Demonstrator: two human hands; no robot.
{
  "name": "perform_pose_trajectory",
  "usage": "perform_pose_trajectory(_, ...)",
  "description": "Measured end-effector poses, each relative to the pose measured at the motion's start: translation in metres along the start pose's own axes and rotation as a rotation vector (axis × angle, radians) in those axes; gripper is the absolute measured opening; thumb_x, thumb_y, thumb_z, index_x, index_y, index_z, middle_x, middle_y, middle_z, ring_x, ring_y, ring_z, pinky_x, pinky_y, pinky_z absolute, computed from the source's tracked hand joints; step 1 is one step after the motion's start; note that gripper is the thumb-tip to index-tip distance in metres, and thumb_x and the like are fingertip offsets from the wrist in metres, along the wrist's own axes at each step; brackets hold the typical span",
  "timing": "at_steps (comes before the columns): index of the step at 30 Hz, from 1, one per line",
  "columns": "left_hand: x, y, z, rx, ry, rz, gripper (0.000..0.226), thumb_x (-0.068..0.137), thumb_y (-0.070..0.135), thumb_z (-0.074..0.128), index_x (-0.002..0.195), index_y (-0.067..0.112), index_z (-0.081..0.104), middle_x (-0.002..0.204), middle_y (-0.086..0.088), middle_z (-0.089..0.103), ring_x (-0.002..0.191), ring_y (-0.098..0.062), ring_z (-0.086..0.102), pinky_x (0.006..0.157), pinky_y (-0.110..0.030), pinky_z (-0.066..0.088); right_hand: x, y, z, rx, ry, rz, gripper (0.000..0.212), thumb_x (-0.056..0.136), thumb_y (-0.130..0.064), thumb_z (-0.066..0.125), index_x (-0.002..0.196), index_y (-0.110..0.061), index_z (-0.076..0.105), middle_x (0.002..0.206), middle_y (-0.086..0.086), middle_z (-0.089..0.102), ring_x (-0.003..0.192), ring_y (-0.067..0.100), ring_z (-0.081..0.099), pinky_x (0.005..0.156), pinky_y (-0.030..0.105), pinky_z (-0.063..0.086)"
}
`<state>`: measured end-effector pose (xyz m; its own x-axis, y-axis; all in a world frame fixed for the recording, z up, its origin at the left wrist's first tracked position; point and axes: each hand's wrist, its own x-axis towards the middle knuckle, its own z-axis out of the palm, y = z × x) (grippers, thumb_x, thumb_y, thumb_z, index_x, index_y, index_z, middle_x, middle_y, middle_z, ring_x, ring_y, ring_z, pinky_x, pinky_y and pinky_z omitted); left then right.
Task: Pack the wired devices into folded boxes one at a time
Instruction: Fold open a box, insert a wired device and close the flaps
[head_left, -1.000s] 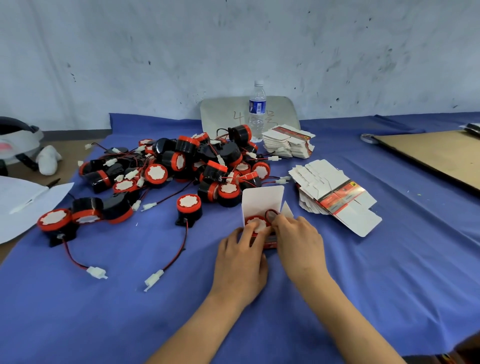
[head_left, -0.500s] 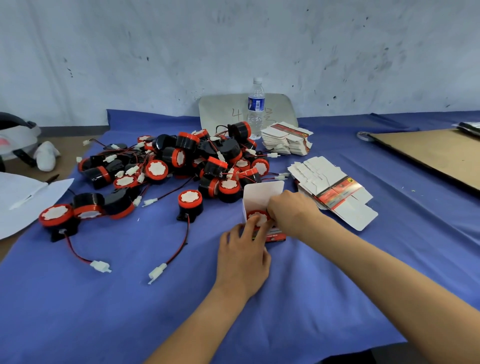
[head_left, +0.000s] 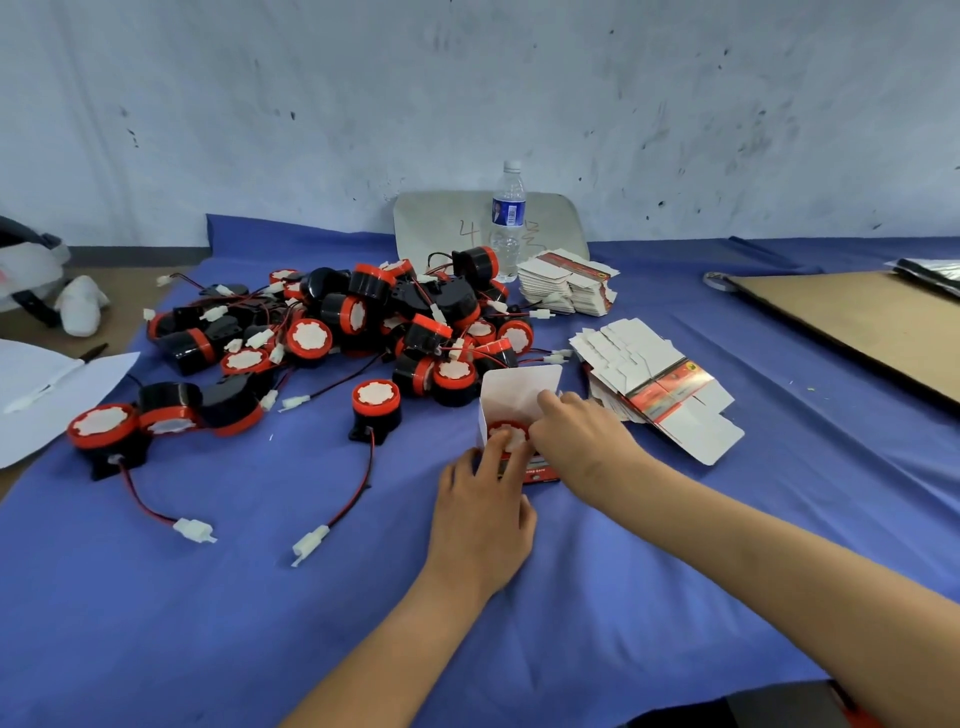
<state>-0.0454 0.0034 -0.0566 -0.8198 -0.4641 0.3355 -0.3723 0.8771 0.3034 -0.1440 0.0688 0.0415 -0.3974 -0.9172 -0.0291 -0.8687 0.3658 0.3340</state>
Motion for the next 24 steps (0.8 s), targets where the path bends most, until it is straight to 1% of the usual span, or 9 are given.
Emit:
perform_pose_trajectory(6, 0.001, -0.001, 0.000, -0.004, 0.000, 0.027, 0.059, 0.093, 0.026, 0.043, 0.149, 0.022, 0.026, 0.157, 0.006, 0.020, 0.124, -0.019, 0.042, 0.103, -0.030, 0.034, 0.010, -0.002, 0.007, -0.078, -0.060, -0.036, 0.029, 0.098, -0.006, 0.045, 0.123, -0.010, 0.060, 0.130, 0.008, 0.051, 0.120, 0.029, 0.046, 0.074, 0.031, 0.035)
perform_pose_trajectory(9, 0.001, -0.001, 0.001, 0.015, -0.008, 0.023, 0.060, 0.093, 0.027, 0.043, 0.150, 0.021, 0.024, 0.156, 0.007, 0.020, 0.138, -0.024, 0.028, 0.111, -0.035, 0.029, 0.010, 0.001, 0.009, 0.002, -0.056, -0.013, 0.032, 0.095, -0.001, 0.046, 0.124, -0.008, 0.057, 0.127, 0.009, 0.052, 0.122, 0.028, 0.041, 0.079, 0.029, 0.032)
perform_pose_trajectory(11, 0.001, 0.001, -0.001, 0.030, 0.007, 0.016, 0.062, 0.091, 0.027, 0.048, 0.149, 0.018, 0.029, 0.154, 0.003, 0.028, 0.142, -0.030, 0.023, 0.114, -0.040, 0.024, 0.009, 0.007, 0.010, 0.022, 0.011, -0.005, 0.037, 0.089, 0.004, 0.050, 0.124, -0.008, 0.051, 0.120, 0.011, 0.055, 0.116, 0.028, 0.039, 0.079, 0.029, 0.026)
perform_pose_trajectory(13, 0.000, 0.003, -0.004, 0.031, 0.048, 0.017, 0.062, 0.087, 0.025, 0.055, 0.146, 0.016, 0.038, 0.149, -0.001, 0.038, 0.139, -0.033, 0.029, 0.113, -0.041, 0.027, 0.012, 0.015, 0.013, 0.037, 0.096, -0.006, 0.046, 0.083, 0.004, 0.055, 0.125, -0.011, 0.042, 0.115, 0.011, 0.053, 0.099, 0.026, 0.037, 0.075, 0.027, 0.021)
perform_pose_trajectory(15, -0.001, 0.003, -0.006, 0.039, 0.067, 0.028, 0.063, 0.085, 0.025, 0.058, 0.145, 0.014, 0.040, 0.147, -0.002, 0.041, 0.138, -0.034, 0.031, 0.113, -0.040, 0.028, 0.015, 0.022, 0.020, 0.118, 0.169, -0.026, 0.037, 0.085, -0.003, 0.056, 0.118, -0.014, 0.044, 0.111, 0.008, 0.047, 0.093, 0.025, 0.035, 0.074, 0.026, 0.024)
perform_pose_trajectory(18, 0.000, 0.002, -0.005, 0.015, 0.052, 0.044, 0.063, 0.088, 0.025, 0.054, 0.147, 0.012, 0.035, 0.151, -0.001, 0.035, 0.144, -0.032, 0.019, 0.117, -0.038, 0.020, 0.021, 0.027, 0.039, 0.337, 0.391, -0.033, 0.028, 0.081, -0.006, 0.061, 0.108, -0.010, 0.056, 0.109, 0.006, 0.046, 0.106, 0.030, 0.043, 0.080, 0.030, 0.037)
perform_pose_trajectory(21, 0.001, 0.002, -0.006, 0.006, 0.047, 0.058, 0.061, 0.090, 0.022, 0.052, 0.148, 0.010, 0.036, 0.154, -0.001, 0.033, 0.146, -0.032, 0.016, 0.119, -0.039, 0.022, 0.022, 0.020, 0.056, 0.735, 0.622, 0.173, 0.068, 0.069, 0.000, 0.073, 0.130, -0.019, 0.050, 0.127, 0.005, 0.038, 0.111, 0.023, 0.042, 0.085, 0.031, 0.044)
perform_pose_trajectory(23, 0.001, 0.001, -0.007, -0.011, 0.031, 0.075, 0.060, 0.092, 0.020, 0.049, 0.150, 0.011, 0.033, 0.158, 0.003, 0.024, 0.148, -0.028, 0.011, 0.118, -0.038, 0.024, 0.023, 0.017, 0.063, 1.056, 0.611, 0.322, 0.095, 0.070, -0.003, 0.077, 0.147, -0.033, 0.030, 0.126, -0.004, 0.038, 0.106, 0.012, 0.044, 0.081, 0.026, 0.043)
perform_pose_trajectory(24, 0.001, 0.002, -0.007, -0.033, 0.034, 0.085, 0.061, 0.092, 0.019, 0.049, 0.150, 0.012, 0.032, 0.160, 0.007, 0.018, 0.148, -0.026, 0.010, 0.116, -0.037, 0.029, 0.024, 0.016, 0.065, 1.230, 0.571, 0.397, 0.099, 0.072, -0.008, 0.079, 0.149, -0.035, 0.024, 0.119, -0.006, 0.047, 0.101, 0.013, 0.050, 0.078, 0.027, 0.045)
